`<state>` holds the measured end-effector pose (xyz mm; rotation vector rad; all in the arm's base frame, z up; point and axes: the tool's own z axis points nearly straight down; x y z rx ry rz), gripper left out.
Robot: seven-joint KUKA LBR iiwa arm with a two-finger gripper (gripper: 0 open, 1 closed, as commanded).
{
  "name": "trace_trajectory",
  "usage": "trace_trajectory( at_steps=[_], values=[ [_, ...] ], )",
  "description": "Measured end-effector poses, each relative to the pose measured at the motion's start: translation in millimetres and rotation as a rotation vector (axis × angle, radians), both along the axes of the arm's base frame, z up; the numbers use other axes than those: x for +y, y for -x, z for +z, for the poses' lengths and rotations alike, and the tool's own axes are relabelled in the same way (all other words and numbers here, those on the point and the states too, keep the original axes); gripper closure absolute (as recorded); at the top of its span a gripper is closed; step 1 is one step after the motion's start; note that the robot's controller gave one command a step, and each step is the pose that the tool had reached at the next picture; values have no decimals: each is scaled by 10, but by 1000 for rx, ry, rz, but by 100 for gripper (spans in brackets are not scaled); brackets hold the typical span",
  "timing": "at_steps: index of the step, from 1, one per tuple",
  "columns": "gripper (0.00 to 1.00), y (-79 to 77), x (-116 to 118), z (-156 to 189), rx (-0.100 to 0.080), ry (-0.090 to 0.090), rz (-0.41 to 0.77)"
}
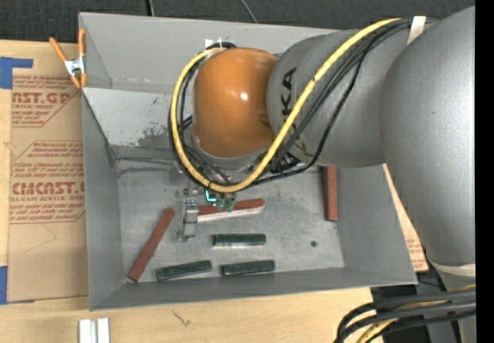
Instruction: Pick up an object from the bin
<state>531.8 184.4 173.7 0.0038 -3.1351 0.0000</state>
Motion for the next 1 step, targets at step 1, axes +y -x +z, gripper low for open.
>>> trace_trajectory(
  at_steps=[1],
  values=[
    [0, -21, -9, 39, -7, -1, -2]
  ],
)
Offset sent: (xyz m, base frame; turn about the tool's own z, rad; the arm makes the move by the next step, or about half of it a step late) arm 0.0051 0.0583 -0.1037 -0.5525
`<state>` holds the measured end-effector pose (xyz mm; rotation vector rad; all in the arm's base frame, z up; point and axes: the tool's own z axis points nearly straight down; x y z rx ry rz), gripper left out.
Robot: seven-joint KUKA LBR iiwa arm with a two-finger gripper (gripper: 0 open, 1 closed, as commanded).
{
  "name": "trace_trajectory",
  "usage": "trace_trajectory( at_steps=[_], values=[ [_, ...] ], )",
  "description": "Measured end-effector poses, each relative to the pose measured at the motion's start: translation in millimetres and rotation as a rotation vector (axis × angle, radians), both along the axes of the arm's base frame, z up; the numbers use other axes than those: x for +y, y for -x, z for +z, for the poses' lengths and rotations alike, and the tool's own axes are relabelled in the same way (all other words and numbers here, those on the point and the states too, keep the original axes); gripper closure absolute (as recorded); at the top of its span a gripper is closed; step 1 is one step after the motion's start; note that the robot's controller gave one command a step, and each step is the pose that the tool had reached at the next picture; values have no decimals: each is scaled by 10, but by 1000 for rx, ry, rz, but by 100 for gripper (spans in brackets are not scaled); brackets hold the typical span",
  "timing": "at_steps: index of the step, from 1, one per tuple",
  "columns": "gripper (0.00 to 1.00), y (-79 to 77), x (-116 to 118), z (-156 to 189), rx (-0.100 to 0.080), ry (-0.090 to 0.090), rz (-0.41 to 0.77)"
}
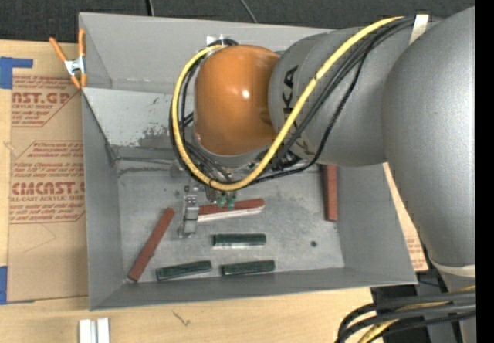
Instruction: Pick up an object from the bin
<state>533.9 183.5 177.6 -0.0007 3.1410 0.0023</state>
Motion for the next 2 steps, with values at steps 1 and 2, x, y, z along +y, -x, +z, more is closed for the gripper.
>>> trace_trajectory(
  at_steps=[1, 2],
  values=[
    [0, -41, 301, -509, -9, 0, 283],
    [0, -1, 489, -719, 3, 1, 461]
  ],
)
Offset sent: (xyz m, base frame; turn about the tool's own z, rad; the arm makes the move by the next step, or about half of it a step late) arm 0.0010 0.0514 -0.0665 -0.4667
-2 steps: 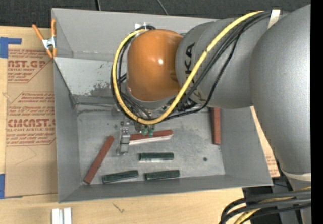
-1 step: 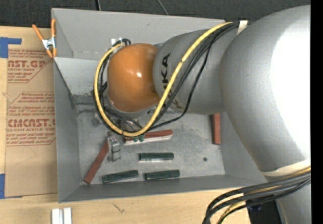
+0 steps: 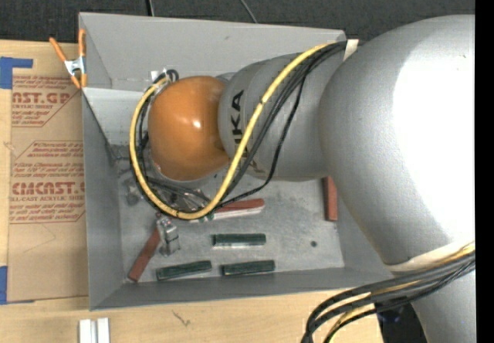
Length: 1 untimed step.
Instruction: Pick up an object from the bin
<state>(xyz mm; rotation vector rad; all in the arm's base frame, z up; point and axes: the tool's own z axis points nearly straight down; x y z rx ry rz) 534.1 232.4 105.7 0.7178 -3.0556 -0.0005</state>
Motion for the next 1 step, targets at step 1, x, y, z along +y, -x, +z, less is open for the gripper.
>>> trace_trajectory(
  at_steps=[1],
  values=[
    [0, -71, 112, -1, -6, -3, 269]
  ],
)
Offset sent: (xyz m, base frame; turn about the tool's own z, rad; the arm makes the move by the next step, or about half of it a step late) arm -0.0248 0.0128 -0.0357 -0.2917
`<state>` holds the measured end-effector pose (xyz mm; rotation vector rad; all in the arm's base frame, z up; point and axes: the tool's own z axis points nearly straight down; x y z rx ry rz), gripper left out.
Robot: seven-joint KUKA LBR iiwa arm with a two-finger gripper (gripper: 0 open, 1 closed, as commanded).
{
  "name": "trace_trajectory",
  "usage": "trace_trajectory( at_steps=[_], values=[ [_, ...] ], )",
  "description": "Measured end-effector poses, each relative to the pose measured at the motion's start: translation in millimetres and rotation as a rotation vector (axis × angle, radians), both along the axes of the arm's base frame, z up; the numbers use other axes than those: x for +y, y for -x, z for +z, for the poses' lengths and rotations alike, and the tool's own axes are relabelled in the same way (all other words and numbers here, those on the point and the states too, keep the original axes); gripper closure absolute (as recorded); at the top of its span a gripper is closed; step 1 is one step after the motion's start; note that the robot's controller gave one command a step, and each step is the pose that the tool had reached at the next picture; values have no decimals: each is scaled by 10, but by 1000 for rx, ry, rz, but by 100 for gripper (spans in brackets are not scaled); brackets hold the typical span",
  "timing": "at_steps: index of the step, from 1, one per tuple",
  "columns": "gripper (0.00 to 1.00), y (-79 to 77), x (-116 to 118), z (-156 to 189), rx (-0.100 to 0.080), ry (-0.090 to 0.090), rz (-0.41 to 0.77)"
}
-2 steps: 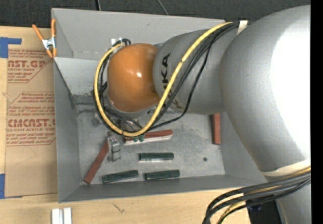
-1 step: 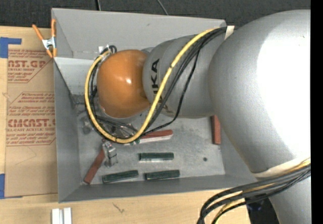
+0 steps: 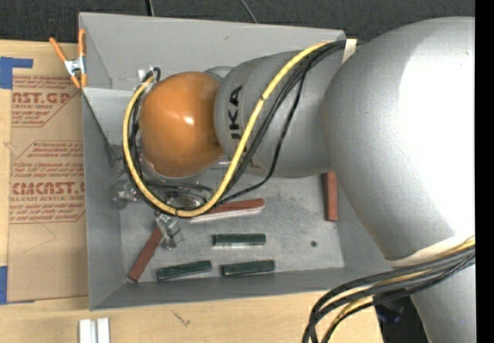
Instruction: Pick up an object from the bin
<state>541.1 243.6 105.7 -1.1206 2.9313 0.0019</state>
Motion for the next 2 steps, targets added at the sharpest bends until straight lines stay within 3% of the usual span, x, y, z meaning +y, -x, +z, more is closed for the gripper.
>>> trace_trajectory(
  at_steps=[1, 2],
  values=[
    [0, 321, -3, -366, 3, 6, 21],
    [100, 276, 7, -352, 1, -1, 265]
  ],
)
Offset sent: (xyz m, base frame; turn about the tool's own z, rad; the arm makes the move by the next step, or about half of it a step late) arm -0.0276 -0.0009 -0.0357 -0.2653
